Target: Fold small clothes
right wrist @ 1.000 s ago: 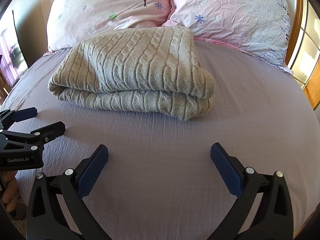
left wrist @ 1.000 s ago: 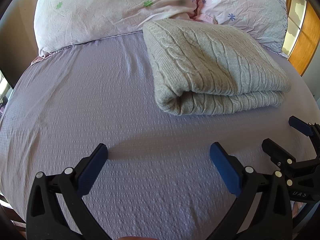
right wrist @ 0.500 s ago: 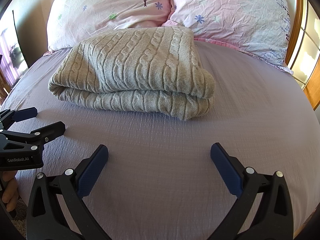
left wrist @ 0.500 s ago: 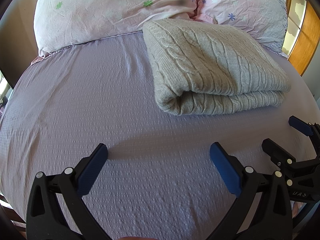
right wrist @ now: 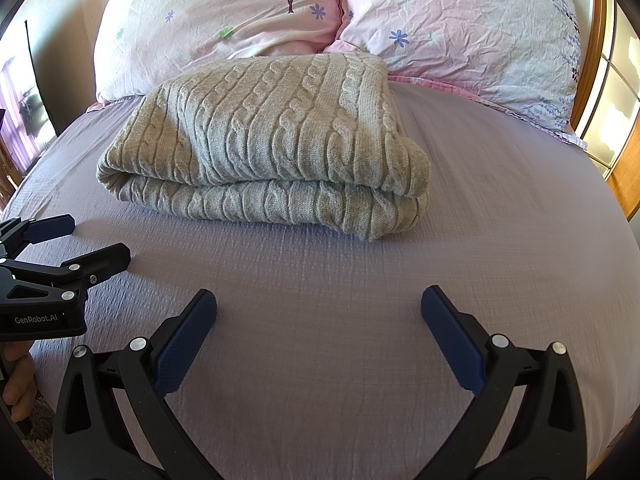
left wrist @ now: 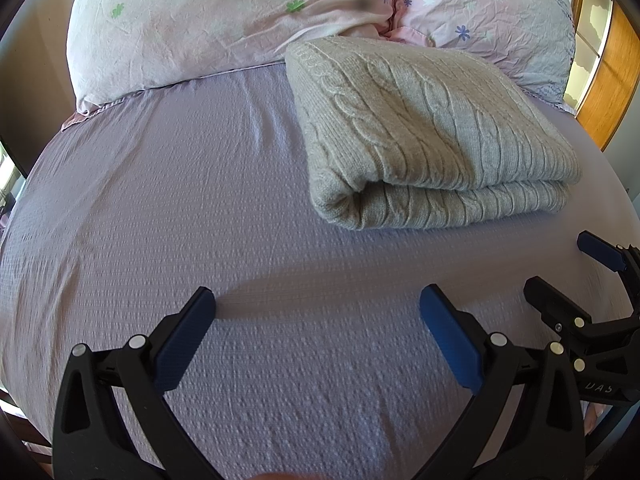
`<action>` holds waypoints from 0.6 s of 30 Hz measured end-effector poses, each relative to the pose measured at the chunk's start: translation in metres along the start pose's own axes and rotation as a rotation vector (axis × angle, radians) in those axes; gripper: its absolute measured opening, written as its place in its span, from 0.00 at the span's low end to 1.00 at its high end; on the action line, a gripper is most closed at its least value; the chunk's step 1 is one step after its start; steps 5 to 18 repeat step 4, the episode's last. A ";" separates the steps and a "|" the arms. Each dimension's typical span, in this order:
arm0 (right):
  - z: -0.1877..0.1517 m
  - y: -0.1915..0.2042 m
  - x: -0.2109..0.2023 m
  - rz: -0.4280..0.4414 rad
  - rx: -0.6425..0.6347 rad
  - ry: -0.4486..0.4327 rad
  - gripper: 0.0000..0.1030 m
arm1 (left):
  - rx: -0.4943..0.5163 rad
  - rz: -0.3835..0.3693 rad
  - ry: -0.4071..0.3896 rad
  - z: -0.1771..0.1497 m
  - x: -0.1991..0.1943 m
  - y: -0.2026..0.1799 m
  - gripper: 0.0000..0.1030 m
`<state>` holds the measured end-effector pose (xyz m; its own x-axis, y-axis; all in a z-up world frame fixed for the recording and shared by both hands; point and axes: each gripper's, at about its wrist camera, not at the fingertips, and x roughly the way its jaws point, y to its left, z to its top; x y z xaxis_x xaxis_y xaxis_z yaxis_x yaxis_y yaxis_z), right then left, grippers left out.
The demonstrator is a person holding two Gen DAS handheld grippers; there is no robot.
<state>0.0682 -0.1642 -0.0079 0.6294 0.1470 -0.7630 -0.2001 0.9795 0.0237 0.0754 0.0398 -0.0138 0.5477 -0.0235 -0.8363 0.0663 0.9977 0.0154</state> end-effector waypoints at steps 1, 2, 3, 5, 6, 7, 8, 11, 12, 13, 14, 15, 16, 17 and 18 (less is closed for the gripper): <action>0.000 0.000 0.000 0.000 0.000 0.000 0.99 | 0.001 0.000 0.000 0.000 0.000 0.000 0.98; 0.000 0.000 0.000 0.000 0.000 0.000 0.99 | 0.000 0.000 0.000 -0.001 0.000 0.000 0.98; 0.000 0.000 0.000 0.000 0.000 0.000 0.99 | 0.000 0.000 0.001 0.000 0.000 0.000 0.98; 0.000 0.000 0.000 0.000 0.000 0.000 0.99 | 0.000 0.000 0.000 0.000 0.000 0.000 0.98; 0.000 0.000 0.000 0.000 0.000 0.000 0.99 | 0.000 0.000 0.000 0.000 0.000 0.000 0.98; 0.000 0.000 0.000 0.000 0.000 0.000 0.99 | 0.000 0.000 0.000 0.000 0.000 0.000 0.98; 0.000 0.000 0.000 0.000 0.000 0.000 0.99 | 0.000 0.000 0.000 0.000 0.000 0.000 0.98; 0.000 0.000 0.000 0.000 0.000 0.000 0.99 | 0.000 0.000 0.000 0.000 0.000 0.000 0.98; 0.000 0.000 0.000 0.000 0.000 0.000 0.99 | 0.000 0.000 0.000 0.000 0.000 0.000 0.98; 0.000 0.000 0.000 0.000 0.000 0.000 0.99 | 0.000 0.000 0.000 0.000 0.000 0.000 0.98; 0.000 0.000 0.000 0.000 0.000 0.000 0.99 | 0.000 0.000 0.000 0.000 0.000 0.000 0.98; 0.000 0.000 0.000 0.000 0.000 0.000 0.99 | 0.000 0.000 0.000 0.000 0.000 0.000 0.98; 0.000 0.000 0.000 0.000 0.000 0.000 0.99 | 0.000 0.000 0.000 0.000 0.000 0.000 0.98; 0.000 0.000 0.000 0.000 0.000 0.000 0.99 | 0.000 0.000 0.000 0.000 0.000 0.000 0.98; 0.000 0.000 0.000 0.000 0.000 0.000 0.99 | 0.000 0.000 0.000 0.000 0.000 0.000 0.98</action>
